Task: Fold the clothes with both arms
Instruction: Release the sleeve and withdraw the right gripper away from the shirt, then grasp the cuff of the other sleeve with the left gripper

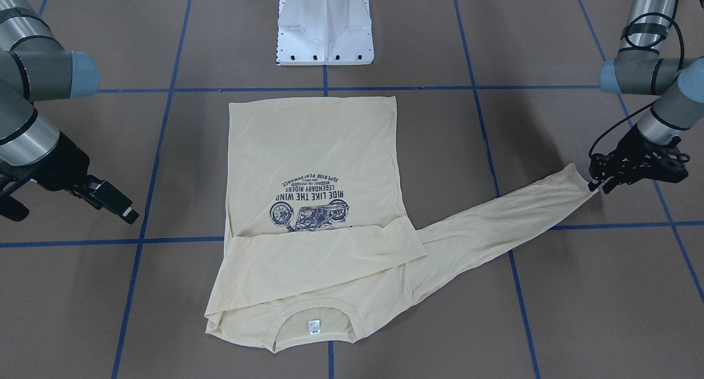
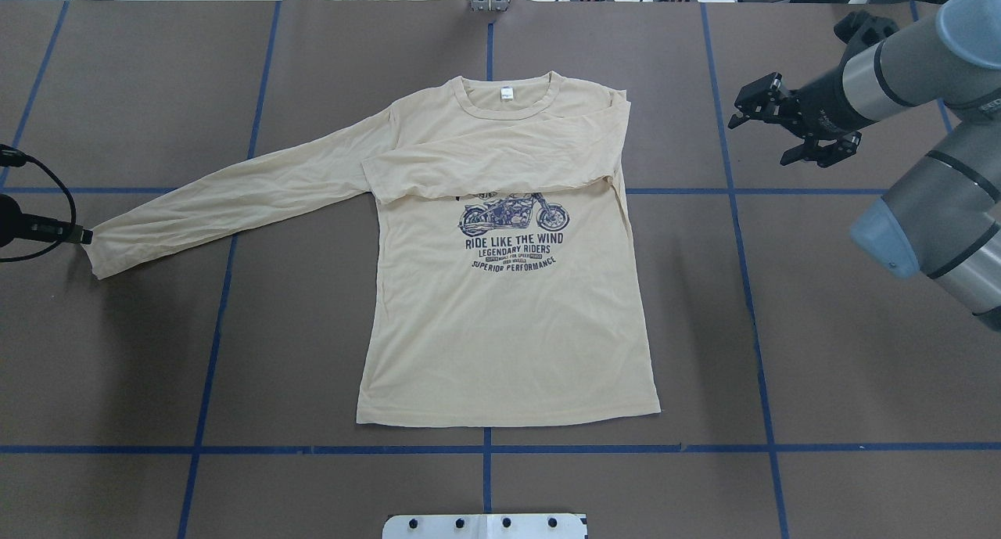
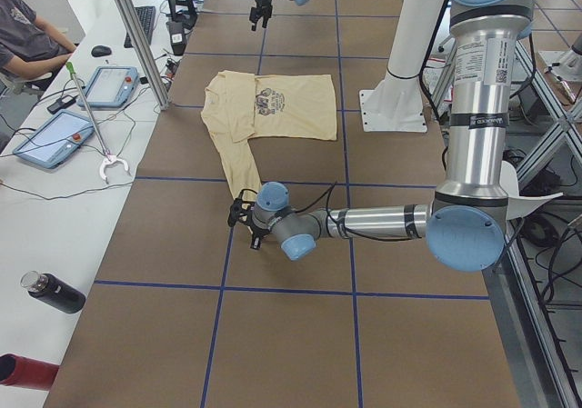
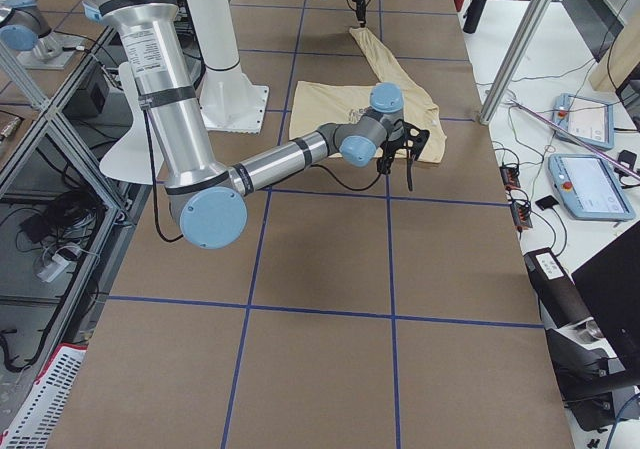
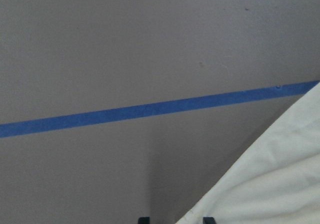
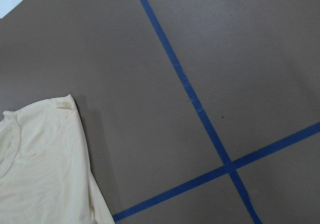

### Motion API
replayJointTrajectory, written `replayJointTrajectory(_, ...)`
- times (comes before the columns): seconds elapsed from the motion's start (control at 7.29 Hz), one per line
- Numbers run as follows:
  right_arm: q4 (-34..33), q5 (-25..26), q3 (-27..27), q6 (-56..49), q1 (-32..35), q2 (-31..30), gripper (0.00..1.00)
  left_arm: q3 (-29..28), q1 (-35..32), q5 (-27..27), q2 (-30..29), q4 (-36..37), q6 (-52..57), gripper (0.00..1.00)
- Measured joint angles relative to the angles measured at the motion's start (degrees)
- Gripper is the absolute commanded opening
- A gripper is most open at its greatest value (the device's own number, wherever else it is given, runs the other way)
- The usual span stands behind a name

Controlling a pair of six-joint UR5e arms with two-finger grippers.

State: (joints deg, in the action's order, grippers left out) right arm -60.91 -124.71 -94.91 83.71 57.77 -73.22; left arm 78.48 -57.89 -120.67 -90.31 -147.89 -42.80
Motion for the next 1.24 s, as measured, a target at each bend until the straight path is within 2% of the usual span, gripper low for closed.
replayJointTrajectory(0.14, 0.0, -0.01, 0.09, -0.02, 0.1, -0.14, 0.99, 0.01, 0.06, 0.02, -0.05, -0.02, 0.02, 0.12)
replayJointTrajectory(0.27, 0.0, -0.01, 0.09, -0.03, 0.11, -0.36, 0.99, -0.06, 0.11, 0.05, -0.05, -0.01, 0.05, 0.0)
replayJointTrajectory(0.69, 0.0, -0.09, 0.03, -0.03, 0.06, -1.16, 0.99, 0.53, 0.2, -0.21, -0.02, 0.28, 0.16, 0.0)
replayJointTrajectory(1.1, 0.0, 0.11, 0.06, -0.34, 0.67, -1.87, 0.99, 5.89, 0.05, -5.91, 0.19, 2.04, 0.11, 0.0)
replayJointTrajectory(1.24, 0.0, 0.23, 0.03, -0.66, 0.82, -2.07, 0.99, 6.4, 0.05, -5.77, 0.49, 2.52, 0.19, 0.36)
